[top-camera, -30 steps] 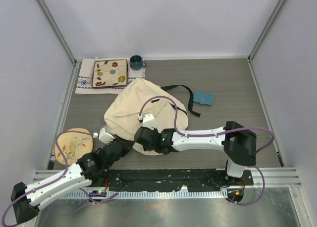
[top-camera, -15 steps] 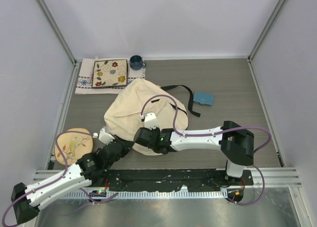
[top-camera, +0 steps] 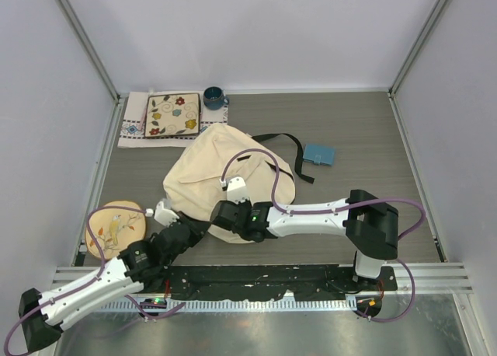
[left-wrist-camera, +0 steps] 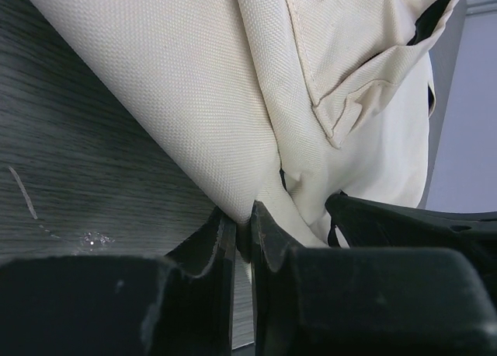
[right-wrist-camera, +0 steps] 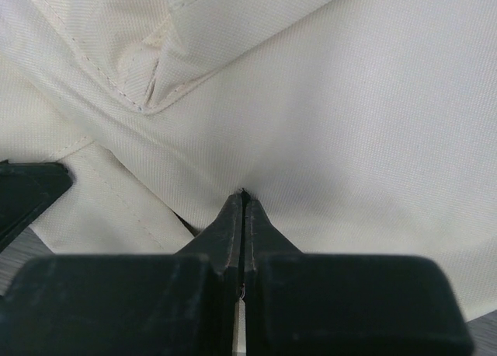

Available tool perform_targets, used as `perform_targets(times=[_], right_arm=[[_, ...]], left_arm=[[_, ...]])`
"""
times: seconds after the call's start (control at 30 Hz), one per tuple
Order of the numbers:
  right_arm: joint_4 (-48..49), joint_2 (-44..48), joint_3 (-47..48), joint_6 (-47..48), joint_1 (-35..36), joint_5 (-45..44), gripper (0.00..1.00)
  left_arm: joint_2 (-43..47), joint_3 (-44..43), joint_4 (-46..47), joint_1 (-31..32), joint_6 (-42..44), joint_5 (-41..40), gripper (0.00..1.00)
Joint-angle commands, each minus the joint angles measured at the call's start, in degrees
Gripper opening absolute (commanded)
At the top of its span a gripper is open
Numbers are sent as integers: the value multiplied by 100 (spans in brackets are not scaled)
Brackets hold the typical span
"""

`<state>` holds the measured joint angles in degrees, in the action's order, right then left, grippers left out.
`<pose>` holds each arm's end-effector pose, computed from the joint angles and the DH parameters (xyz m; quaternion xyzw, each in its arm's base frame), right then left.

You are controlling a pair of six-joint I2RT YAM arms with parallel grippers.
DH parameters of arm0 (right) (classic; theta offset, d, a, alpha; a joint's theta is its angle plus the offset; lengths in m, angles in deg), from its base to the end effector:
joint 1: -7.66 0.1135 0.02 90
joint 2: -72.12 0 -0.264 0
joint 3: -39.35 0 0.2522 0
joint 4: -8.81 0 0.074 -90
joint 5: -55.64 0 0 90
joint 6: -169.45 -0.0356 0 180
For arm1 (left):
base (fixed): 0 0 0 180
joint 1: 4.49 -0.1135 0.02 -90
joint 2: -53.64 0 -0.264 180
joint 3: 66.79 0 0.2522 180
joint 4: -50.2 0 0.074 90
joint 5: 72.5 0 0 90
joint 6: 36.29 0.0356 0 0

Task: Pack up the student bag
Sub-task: Zip the student bag at the center of the board.

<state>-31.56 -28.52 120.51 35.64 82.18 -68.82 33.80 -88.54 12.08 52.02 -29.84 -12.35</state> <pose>0.1151 0.3400 0.1995 -0.1699 0.9097 0.0667 0.3729 0.0746 -0.0806 0.1496 -0.3147 0.8106 -0.3324 0.3652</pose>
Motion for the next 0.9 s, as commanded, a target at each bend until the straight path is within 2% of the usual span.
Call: perform_targets(times=[0.0,0.03,0.07,0.1,0.17,0.27,0.37,0.63,0.7,0.73,0.83,0.87], right_arm=[[182,229,-191,-75,10,-185,1],[235,255,-227,-49,10,-175,1],[322,290,-270,-48,18,-158,1],[384,334,-375,-31,19,-123,1],[525,475,-446,30,10,-88,1],[639,642,-543,66,19,-35,1],[823,826,-675,118,19,88,1],[1140,1240,-1061,66,18,378,1],[1176,1283,-1140,66,27,457,1],[1193,1284,-1167,40,19,475,1],[1219,1319,-1255,-22,19,519,1],[1237,1328,-1307,-22,19,536,1]], left_arm=[[120,-19,230,9,49,84,15],[120,-27,221,18,49,75,18],[112,-27,221,0,58,119,36],[85,-27,230,9,67,137,48],[41,-27,317,9,128,250,64],[-143,-71,502,9,198,400,79],[-494,-106,756,9,207,506,83],[-1768,-308,1539,9,67,761,85],[-2059,-335,1723,9,-3,709,82],[-2120,-326,1820,9,-21,656,79],[-2305,-282,2128,9,-74,533,57],[-2332,-273,2163,9,-83,428,42]])
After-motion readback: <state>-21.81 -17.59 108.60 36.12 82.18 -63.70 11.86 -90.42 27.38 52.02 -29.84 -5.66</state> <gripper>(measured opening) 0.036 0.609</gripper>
